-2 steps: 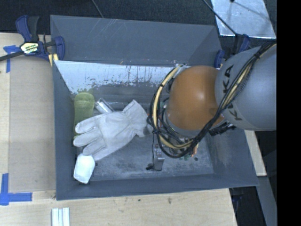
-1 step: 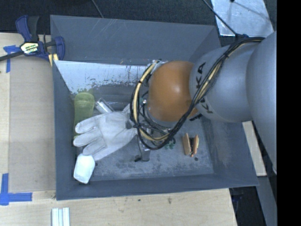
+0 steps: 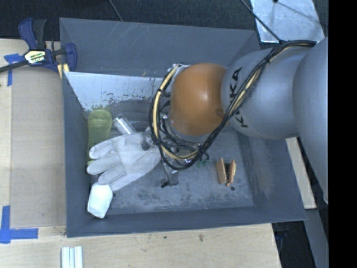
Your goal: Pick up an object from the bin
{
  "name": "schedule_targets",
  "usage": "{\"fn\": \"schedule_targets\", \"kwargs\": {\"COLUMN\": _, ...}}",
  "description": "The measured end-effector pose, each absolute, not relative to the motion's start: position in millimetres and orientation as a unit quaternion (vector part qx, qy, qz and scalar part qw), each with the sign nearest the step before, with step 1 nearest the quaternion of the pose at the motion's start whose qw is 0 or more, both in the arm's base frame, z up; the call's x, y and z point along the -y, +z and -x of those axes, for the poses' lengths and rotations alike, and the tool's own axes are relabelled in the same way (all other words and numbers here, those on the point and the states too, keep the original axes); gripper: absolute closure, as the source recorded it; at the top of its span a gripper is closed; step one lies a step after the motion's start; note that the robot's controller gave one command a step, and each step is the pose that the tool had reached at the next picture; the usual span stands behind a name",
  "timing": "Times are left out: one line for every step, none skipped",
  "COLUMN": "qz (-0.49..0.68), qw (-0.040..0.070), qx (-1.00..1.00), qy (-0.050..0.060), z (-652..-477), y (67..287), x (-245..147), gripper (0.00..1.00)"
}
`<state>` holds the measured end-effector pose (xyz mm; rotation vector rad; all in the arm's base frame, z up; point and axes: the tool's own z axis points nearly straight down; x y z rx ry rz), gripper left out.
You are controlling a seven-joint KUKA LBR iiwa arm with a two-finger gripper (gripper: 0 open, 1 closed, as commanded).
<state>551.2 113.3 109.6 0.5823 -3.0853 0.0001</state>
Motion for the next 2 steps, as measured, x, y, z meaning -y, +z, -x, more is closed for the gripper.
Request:
{"fn": "schedule_targets", "kwargs": {"qz": -0.206, "qw": -0.004, "qx": 0.978, "qy": 0.0, "z": -570.1, "y": 114, "x": -112, "gripper": 0.0}}
{"fn": "schedule_targets", "kwargs": {"qz": -0.315, "qw": -0.006, "qx": 0.949, "qy": 0.0, "z": -584.4, "y": 86, "x": -115, "gripper": 0.0}}
